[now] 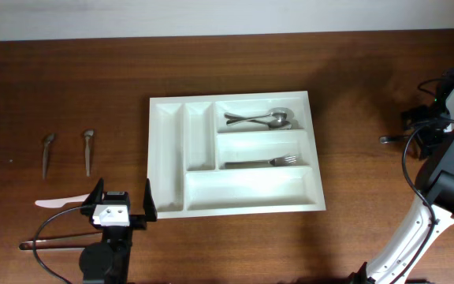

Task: Pack container
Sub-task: 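Lower the right gripper and close it on the fork handle, then carry the fork left and lower it into the middle compartment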

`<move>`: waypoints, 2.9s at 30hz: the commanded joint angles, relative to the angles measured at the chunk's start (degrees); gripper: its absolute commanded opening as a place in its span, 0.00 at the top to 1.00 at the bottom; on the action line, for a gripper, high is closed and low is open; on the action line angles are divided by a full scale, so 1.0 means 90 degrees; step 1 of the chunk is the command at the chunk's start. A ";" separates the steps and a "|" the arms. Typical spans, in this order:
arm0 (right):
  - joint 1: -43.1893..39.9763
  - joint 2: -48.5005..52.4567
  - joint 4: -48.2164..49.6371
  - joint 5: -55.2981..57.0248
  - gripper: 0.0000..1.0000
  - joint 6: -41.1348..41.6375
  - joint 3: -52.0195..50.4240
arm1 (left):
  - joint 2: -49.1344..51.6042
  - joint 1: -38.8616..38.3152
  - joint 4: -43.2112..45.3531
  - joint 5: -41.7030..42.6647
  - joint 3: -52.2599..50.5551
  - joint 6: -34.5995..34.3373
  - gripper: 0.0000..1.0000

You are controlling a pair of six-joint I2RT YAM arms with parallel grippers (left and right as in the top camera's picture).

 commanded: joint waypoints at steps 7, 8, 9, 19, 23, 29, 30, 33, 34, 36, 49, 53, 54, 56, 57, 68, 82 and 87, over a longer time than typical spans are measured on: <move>0.0029 0.0362 -0.0073 0.0168 0.04 -0.0049 -0.0029 | -0.0041 -0.0019 -0.0029 -0.0017 -0.0017 0.0100 0.01; 0.0029 0.0381 -0.0068 0.0170 0.04 -0.0051 -0.0029 | -0.0041 -0.0019 -0.0029 -0.0017 -0.0017 0.0100 0.01; 0.0029 0.0389 -0.0066 0.0168 0.04 -0.0049 -0.0029 | -0.0041 -0.0019 -0.0029 -0.0017 -0.0017 0.0100 0.01; 0.0027 0.0396 0.0316 0.0073 0.04 -0.0379 -0.0029 | -0.0041 -0.0019 -0.0029 -0.0017 -0.0017 0.0100 0.01; 0.0029 0.0406 0.0410 0.0068 0.04 -0.0381 -0.0029 | -0.0041 -0.0019 -0.0029 -0.0017 -0.0017 0.0100 0.01; 0.0029 0.0432 0.0483 0.0024 0.04 -0.0381 -0.0029 | -0.0041 -0.0019 -0.0029 -0.0017 -0.0017 0.0100 0.01; 0.0029 0.0454 0.0493 0.0019 0.04 -0.0381 -0.0029 | -0.0041 -0.0019 -0.0029 -0.0017 -0.0017 0.0100 0.01; 0.0029 0.0527 0.0495 -0.0027 0.04 -0.0381 -0.0029 | -0.0041 -0.0019 -0.0029 -0.0017 -0.0017 0.0100 0.01; 0.0029 0.0551 0.0495 -0.0029 0.05 -0.0381 -0.0029 | -0.0041 -0.0019 -0.0029 -0.0017 -0.0017 0.0100 0.01; 0.0029 0.0576 0.0495 -0.0029 0.04 -0.0384 -0.0029 | -0.0041 -0.0019 -0.0029 -0.0017 -0.0017 0.0100 0.01; 0.0029 0.0602 0.0525 -0.0015 0.38 -0.0403 -0.0029 | -0.0041 -0.0019 -0.0029 -0.0015 -0.0017 0.0100 0.01; 0.0029 0.0605 0.0525 0.0010 0.47 -0.0401 -0.0029 | -0.0041 -0.0019 -0.0029 -0.0017 -0.0017 0.0100 0.01; 0.0029 0.0605 0.0525 0.0032 0.47 -0.0401 -0.0029 | -0.0041 -0.0019 -0.0029 -0.0017 -0.0017 0.0100 0.01; 0.0029 0.0605 0.0527 0.0136 0.47 -0.0401 -0.0029 | -0.0041 -0.0019 -0.0029 -0.0017 -0.0017 0.0100 0.01; 0.0029 0.0605 0.0525 0.0202 0.47 -0.0401 -0.0029 | -0.0041 -0.0019 -0.0029 -0.0017 -0.0017 0.0100 0.01; 0.0029 0.0605 0.0549 0.0243 0.80 -0.0398 -0.0029 | -0.0041 -0.0019 -0.0029 -0.0017 -0.0017 0.0100 0.01; 0.0046 0.0585 0.0202 0.0170 0.96 -0.0401 0.0639 | -0.0041 -0.0019 -0.0029 -0.0017 -0.0017 0.0100 0.01; 0.0053 0.0585 -0.0206 0.0146 0.96 -0.0401 0.1350 | -0.0041 -0.0019 -0.0029 -0.0017 -0.0017 0.0100 0.01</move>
